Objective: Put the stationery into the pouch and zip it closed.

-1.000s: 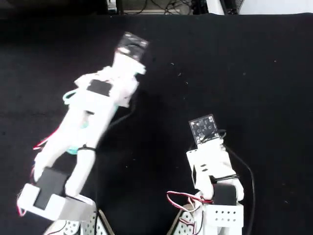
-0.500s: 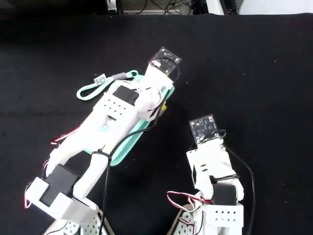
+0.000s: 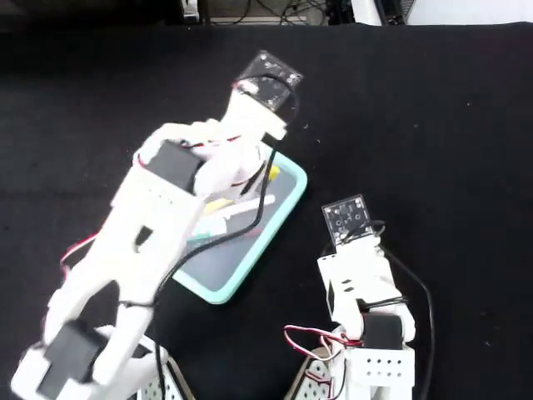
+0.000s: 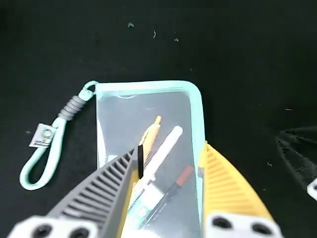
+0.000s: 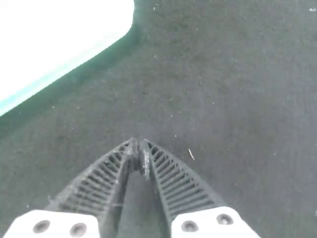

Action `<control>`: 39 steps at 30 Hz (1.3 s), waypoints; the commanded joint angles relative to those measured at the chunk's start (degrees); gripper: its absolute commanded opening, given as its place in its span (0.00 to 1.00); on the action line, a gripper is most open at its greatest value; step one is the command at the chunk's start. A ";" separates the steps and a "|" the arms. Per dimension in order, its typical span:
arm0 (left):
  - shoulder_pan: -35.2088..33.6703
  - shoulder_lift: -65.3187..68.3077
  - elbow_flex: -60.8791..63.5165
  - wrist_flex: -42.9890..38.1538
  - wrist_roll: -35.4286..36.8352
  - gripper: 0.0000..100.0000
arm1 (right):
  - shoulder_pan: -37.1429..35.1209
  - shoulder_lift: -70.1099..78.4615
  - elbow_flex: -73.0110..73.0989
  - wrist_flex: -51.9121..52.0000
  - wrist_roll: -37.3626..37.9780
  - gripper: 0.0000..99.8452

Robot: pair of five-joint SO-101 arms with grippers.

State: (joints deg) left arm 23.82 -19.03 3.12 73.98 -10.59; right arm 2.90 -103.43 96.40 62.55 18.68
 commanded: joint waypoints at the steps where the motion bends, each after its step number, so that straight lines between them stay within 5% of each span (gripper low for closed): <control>1: -5.32 -7.47 1.71 2.73 -3.43 0.18 | 0.26 -3.12 0.22 0.35 -0.62 0.01; 4: -11.91 -13.71 6.99 7.30 -4.04 0.01 | 0.26 -3.12 0.22 0.35 -0.62 0.01; 12: -26.95 -37.63 29.41 11.69 -4.31 0.03 | 0.18 -3.12 0.22 0.35 -0.62 0.01; 18: -37.67 -55.65 51.82 2.11 -4.31 0.03 | 0.18 -3.47 0.22 0.35 -0.62 0.01; 28: -38.73 -86.24 78.64 -1.32 -4.40 0.03 | 0.35 -3.47 0.13 8.62 -1.14 0.01; 34: -39.08 -83.25 83.56 -1.23 -4.22 0.03 | 3.69 -3.47 0.13 11.52 -17.05 0.01; 39: -39.08 -85.36 91.47 -1.32 -4.04 0.03 | 4.13 -3.38 0.13 11.43 -19.25 0.01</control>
State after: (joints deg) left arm -14.86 -103.69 91.65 73.71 -14.46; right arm 6.15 -103.43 96.40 73.71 0.57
